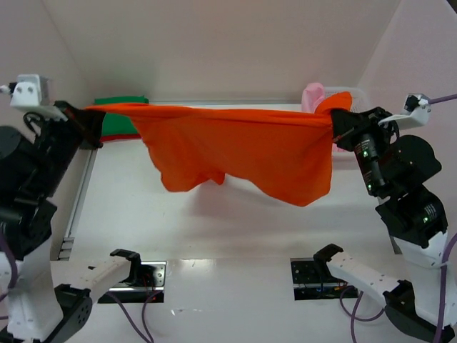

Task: Fold and stack the t-shirts
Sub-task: Flatten out the tshirt

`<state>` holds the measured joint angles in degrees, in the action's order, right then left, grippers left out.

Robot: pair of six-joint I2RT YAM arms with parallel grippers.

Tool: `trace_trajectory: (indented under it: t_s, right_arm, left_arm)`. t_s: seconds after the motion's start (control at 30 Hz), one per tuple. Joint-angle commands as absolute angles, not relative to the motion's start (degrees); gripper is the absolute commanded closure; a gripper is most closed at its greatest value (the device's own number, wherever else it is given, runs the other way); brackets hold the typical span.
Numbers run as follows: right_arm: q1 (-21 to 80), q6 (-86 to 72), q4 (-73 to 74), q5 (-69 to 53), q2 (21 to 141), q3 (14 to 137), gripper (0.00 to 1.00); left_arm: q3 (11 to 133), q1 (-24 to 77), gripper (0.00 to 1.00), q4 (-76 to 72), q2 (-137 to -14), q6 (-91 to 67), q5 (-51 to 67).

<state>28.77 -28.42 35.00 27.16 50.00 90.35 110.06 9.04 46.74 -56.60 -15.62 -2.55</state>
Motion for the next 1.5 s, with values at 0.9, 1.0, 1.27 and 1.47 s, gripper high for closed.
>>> trace_trajectory:
  t_s: [0.9, 1.0, 1.27, 1.47]
  right_arm:
    - [17.93, -24.17, 16.0, 30.23, 87.11, 100.55, 1.0]
    - [17.93, -23.47, 14.34, 28.92, 80.18, 96.25, 1.0]
    - [18.98, -24.34, 15.81, 23.92, 52.0, 81.15, 1.0]
    - [18.98, -26.89, 24.16, 21.01, 37.02, 78.31, 1.0]
  left_arm:
    - [120.66, 4.48, 1.0, 30.23, -92.64, -13.8, -10.9]
    - [118.14, 4.48, 1.0, 30.23, -86.33, -13.8, -9.76]
    - [102.25, 4.48, 1.0, 31.9, -59.44, -16.08, -7.39]
    - [98.61, 4.48, 1.0, 38.74, -42.48, -18.11, -7.38]
